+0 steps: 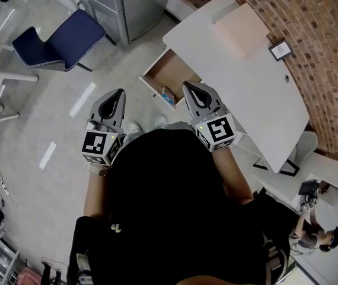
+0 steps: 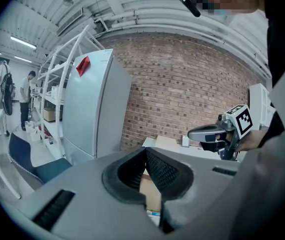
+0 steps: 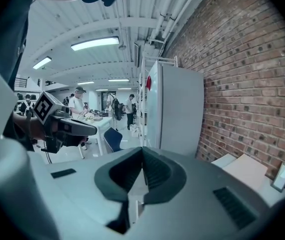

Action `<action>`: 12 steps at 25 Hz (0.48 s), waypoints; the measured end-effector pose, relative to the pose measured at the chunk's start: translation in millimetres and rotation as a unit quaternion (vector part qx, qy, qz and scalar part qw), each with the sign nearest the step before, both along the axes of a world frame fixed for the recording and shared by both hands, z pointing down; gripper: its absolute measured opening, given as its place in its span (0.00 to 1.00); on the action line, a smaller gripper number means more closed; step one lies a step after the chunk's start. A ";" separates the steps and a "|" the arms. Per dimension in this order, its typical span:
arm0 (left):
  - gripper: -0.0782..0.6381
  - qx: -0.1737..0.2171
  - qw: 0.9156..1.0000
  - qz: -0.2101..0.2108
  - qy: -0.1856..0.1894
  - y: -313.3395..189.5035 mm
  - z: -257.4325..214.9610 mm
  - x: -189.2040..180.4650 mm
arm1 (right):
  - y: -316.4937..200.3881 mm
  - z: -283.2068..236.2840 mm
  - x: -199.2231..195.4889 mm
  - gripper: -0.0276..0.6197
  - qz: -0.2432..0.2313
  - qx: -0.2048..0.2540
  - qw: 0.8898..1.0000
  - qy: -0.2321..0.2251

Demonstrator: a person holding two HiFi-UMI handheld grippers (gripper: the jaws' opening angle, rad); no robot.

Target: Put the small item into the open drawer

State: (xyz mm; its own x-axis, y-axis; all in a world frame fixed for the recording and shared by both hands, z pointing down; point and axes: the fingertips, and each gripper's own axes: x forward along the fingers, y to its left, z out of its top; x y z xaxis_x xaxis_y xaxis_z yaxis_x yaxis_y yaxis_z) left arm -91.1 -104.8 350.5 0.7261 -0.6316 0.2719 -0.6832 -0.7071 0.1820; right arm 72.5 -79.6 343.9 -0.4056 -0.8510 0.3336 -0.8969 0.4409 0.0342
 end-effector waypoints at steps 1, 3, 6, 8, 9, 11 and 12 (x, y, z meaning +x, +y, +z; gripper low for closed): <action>0.11 0.002 1.000 0.001 0.001 0.1 -1.2 0.4 | 0.8 -1.3 -0.5 0.06 0.000 0.002 1.000 -0.002; 0.11 0.004 1.000 0.003 0.001 -0.1 -3.7 1.1 | 1.7 -3.2 -2.0 0.06 0.000 0.003 1.000 -0.007; 0.11 0.000 1.000 -0.003 0.011 -1.3 -8.6 1.3 | 1.7 -5.7 -5.1 0.06 -0.002 0.006 1.000 -0.011; 0.11 0.004 1.000 -0.001 0.031 -1.1 -14.5 3.0 | 2.4 -6.4 -6.8 0.06 -0.005 0.009 1.000 -0.013; 0.11 0.008 0.999 0.001 0.037 -1.0 -16.6 3.4 | 2.8 -6.7 -7.8 0.06 -0.007 0.010 1.000 -0.013; 0.11 0.009 0.999 0.001 0.042 -0.9 -19.8 3.2 | 3.4 -6.9 -10.4 0.06 -0.012 0.013 1.000 -0.012; 0.11 0.008 0.999 0.001 0.042 -0.7 -20.7 3.0 | 3.5 -6.4 -11.4 0.06 -0.014 0.013 1.000 -0.012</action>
State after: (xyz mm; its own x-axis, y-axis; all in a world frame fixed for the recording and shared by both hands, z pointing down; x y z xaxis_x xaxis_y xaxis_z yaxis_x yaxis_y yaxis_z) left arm -88.0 -105.4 329.8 0.7476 -0.6331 0.2006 -0.6641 -0.7123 0.2270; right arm 61.1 -76.0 337.5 -0.4361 -0.8475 0.3024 -0.8853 0.4644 0.0246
